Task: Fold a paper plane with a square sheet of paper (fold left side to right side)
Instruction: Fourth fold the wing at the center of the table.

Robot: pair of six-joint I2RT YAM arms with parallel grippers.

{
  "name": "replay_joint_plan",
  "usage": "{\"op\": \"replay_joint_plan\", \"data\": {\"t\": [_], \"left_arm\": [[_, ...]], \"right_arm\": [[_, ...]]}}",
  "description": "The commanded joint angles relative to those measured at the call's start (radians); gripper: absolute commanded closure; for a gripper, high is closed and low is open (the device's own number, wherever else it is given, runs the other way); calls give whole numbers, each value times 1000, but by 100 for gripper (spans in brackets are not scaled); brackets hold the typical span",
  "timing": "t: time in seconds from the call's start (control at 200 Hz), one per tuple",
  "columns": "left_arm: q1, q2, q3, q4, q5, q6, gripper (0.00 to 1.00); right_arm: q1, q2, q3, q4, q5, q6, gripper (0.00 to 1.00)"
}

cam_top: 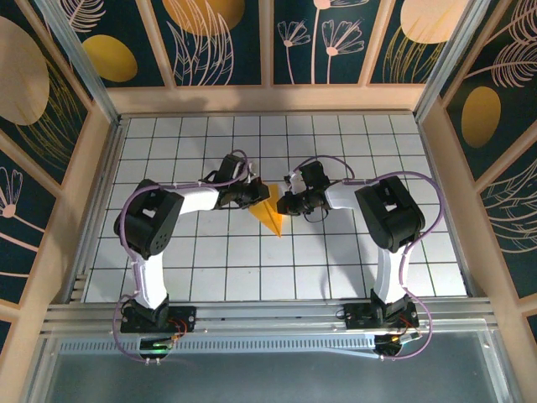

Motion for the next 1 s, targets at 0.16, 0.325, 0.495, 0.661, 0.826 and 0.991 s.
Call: {"op": "replay_joint_plan", "data": {"t": [0.16,0.325,0.495,0.661,0.826,0.991], "left_arm": [[-8,62,29,-19,-30,50,98],[-6,68,12,-17,-67,51,99],[-6,83,2,-18,-83,54,100],[-7,97,-17,-17,-97,52,100],[-6,102,-29,-25,-112,56,100],[-7,96,-42,-39,-129,63,100]], "right_arm": [[7,81,-9,-80,150,-21,100],[8,82,-6,-94,163,-28,100],[8,83,-4,-106,171,-37,100],[7,83,-2,-104,168,-37,100],[7,81,4,-105,155,-36,100],[7,59,25,-102,123,-26,100]]}}
